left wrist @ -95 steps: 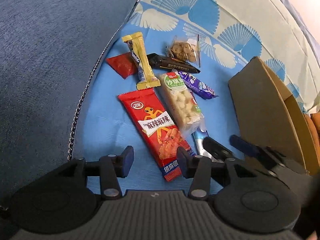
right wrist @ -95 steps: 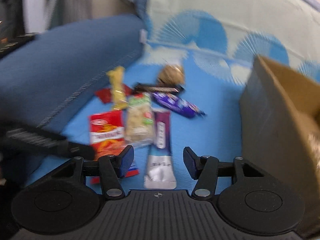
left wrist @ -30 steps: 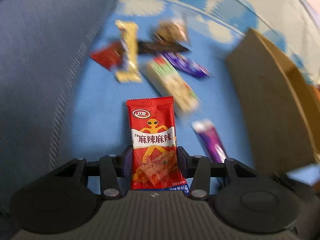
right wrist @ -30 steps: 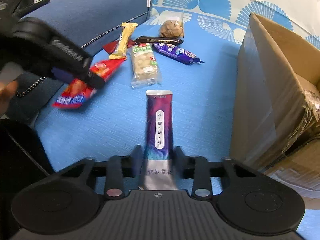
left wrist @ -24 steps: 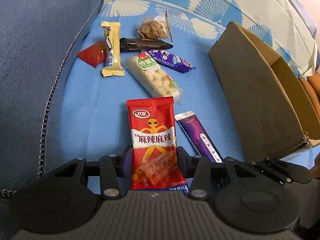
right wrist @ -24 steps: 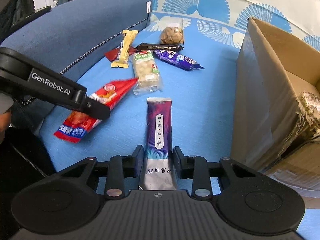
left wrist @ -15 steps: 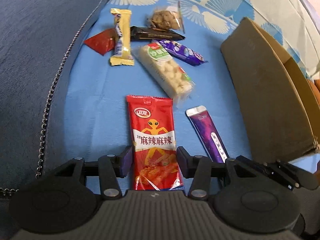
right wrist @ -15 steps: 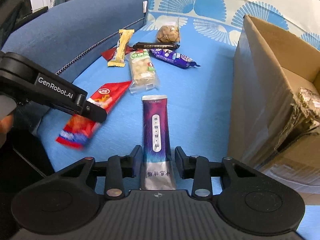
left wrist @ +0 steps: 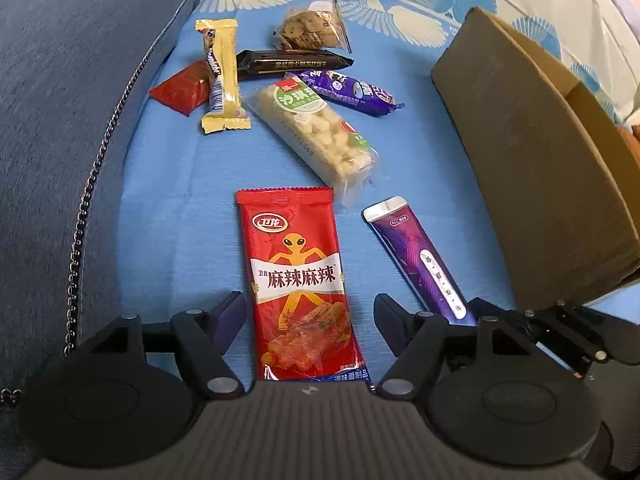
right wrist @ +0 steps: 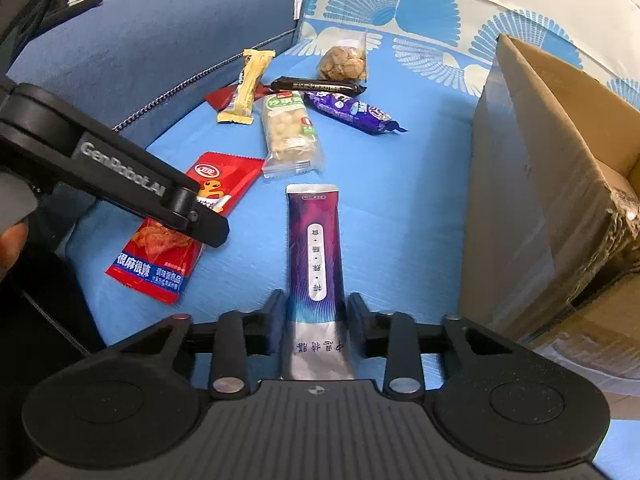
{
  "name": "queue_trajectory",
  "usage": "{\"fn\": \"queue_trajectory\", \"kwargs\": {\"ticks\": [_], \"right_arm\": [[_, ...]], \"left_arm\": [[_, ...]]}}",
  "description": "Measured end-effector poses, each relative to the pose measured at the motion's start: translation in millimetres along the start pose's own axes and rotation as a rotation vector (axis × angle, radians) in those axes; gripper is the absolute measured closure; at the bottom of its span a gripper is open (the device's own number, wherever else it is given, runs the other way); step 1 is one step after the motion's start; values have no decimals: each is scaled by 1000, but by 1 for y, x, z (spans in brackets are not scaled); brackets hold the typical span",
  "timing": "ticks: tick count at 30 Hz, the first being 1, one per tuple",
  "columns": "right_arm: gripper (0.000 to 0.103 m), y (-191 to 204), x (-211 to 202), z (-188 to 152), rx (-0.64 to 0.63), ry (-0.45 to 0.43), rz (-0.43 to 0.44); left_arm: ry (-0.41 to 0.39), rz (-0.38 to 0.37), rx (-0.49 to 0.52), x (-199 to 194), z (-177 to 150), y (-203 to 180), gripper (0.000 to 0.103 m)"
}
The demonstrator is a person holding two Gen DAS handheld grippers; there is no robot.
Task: Organize snacks
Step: 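Grasp the red spicy strip packet with the left tool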
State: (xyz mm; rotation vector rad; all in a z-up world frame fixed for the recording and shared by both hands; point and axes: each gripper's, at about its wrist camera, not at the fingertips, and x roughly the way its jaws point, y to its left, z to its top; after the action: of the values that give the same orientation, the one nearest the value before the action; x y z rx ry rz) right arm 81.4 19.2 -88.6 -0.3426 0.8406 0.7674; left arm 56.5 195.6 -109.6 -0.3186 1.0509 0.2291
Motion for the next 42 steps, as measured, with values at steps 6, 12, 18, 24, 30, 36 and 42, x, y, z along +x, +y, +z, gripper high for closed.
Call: {"fn": "queue_trajectory", "kwargs": {"ticks": [6, 12, 18, 24, 30, 36, 42], "right_arm": [[77, -2, -8, 1, -6, -29, -16], [77, -5, -7, 1, 17, -6, -4], [72, -3, -5, 1, 25, -1, 6], [71, -1, -1, 1, 6, -1, 3], [81, 2, -8, 2, -13, -35, -10], [81, -1, -10, 3, 1, -31, -30], [76, -1, -4, 3, 12, 6, -29]], "left_arm": [[-11, 39, 17, 0, -2, -3, 49], [-12, -2, -26, -2, -1, 4, 53], [-14, -29, -53, -4, -1, 9, 53], [-13, -30, -46, -2, -2, 8, 53], [-14, -38, -48, -3, -2, 9, 53], [-11, -44, -48, -2, -2, 10, 53], [0, -49, -34, 0, -1, 9, 51]]}}
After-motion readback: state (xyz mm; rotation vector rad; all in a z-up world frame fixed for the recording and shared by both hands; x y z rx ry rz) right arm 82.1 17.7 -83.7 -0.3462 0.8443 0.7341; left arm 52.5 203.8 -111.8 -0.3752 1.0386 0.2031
